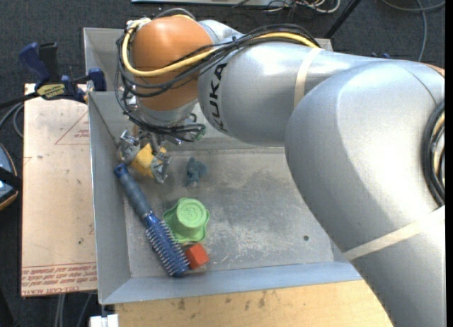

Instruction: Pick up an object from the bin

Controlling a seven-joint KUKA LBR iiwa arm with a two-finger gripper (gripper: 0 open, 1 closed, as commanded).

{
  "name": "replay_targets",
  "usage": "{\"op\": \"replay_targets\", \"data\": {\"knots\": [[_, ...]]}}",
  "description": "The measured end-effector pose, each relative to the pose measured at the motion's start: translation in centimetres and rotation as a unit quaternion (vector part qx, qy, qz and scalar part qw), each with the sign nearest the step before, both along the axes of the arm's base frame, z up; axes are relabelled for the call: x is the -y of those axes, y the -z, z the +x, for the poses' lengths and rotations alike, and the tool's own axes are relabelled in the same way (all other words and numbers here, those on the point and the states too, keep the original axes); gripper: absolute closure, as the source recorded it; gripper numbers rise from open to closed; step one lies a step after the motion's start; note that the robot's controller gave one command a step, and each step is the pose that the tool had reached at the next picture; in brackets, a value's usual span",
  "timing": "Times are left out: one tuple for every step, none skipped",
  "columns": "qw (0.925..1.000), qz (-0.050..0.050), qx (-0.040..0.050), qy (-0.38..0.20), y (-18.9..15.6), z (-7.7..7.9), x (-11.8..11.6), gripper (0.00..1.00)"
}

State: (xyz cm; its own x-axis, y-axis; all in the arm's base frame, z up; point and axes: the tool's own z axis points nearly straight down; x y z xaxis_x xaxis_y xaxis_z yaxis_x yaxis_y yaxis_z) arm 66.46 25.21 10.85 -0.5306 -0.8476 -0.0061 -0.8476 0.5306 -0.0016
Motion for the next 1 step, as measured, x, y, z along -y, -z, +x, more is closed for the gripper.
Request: {"op": "replay_targets", "data": {"knots": [[1.0000, 0.000, 0.0006, 0.001, -2.70, 0.11, -0.12, 1.00]]}}
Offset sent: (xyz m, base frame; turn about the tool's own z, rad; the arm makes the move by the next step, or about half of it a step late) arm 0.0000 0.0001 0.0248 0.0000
